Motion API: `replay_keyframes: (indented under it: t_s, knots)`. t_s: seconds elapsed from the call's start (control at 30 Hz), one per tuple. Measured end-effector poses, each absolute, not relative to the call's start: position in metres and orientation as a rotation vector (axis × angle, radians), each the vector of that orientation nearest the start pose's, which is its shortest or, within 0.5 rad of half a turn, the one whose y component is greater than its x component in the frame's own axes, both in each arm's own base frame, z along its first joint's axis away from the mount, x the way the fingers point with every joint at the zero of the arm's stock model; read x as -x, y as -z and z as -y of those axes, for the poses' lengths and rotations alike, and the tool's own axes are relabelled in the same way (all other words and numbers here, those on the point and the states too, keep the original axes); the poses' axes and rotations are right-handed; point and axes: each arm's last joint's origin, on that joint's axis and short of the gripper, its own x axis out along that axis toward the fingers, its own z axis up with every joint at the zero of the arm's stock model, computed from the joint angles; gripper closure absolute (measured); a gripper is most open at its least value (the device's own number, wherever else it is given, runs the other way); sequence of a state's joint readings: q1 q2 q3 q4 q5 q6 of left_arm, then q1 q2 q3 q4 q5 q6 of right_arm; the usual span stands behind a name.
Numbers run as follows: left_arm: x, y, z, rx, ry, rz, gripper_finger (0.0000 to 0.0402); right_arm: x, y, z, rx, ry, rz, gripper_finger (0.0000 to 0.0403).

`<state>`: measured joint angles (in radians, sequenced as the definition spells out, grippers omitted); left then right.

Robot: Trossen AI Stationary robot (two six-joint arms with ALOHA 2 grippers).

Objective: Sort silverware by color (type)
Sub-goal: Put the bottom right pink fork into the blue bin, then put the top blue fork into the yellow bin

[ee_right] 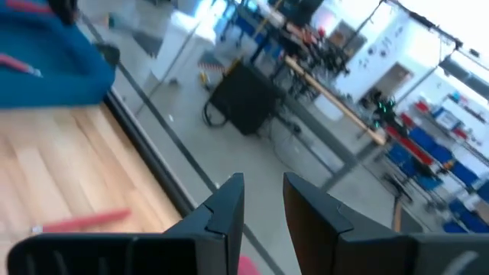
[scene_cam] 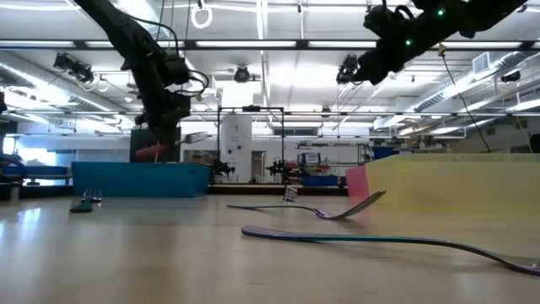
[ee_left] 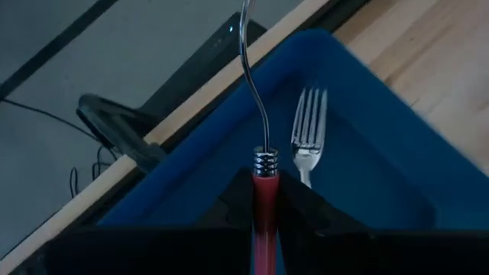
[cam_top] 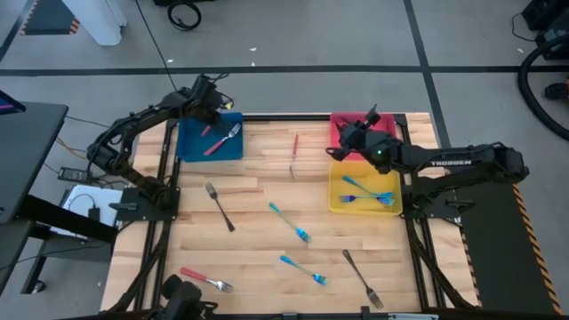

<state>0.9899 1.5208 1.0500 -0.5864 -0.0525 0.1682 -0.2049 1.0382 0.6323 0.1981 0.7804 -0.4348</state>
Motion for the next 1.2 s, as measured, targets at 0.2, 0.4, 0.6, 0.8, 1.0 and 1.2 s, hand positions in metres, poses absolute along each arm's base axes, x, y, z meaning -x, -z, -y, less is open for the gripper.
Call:
replay_keyframes:
  t_s: [0.2, 0.4, 0.6, 0.8, 1.0, 1.2]
  knots:
    - [-0.166, -0.206, -0.257, 0.393, -0.828, -1.120, 0.0365, -0.212, -0.281, 0.075, 0.466, 0.942, -0.333, 0.0302]
    - [-0.167, -0.193, -0.259, 0.424, -0.811, -1.183, 0.0365, -0.207, -0.284, 0.087, 0.487, 1.000, -0.331, 0.0302]
    - [-0.167, -0.184, -0.259, 0.442, -0.803, -1.231, 0.0353, -0.205, -0.284, 0.094, 0.488, 1.016, -0.338, 0.0302]
    - [-0.170, -0.183, -0.255, 0.416, -0.761, -1.269, 0.0319, -0.204, -0.284, 0.095, 0.486, 1.015, -0.335, 0.0302]
    - [-0.181, -0.183, -0.246, 0.399, -0.725, -1.280, 0.0291, -0.205, -0.284, 0.093, 0.458, 1.019, -0.318, 0.0302]
    - [-0.197, -0.183, -0.232, 0.355, -0.665, -1.291, 0.0287, -0.209, -0.283, 0.076, 0.445, 1.065, -0.332, 0.0302]
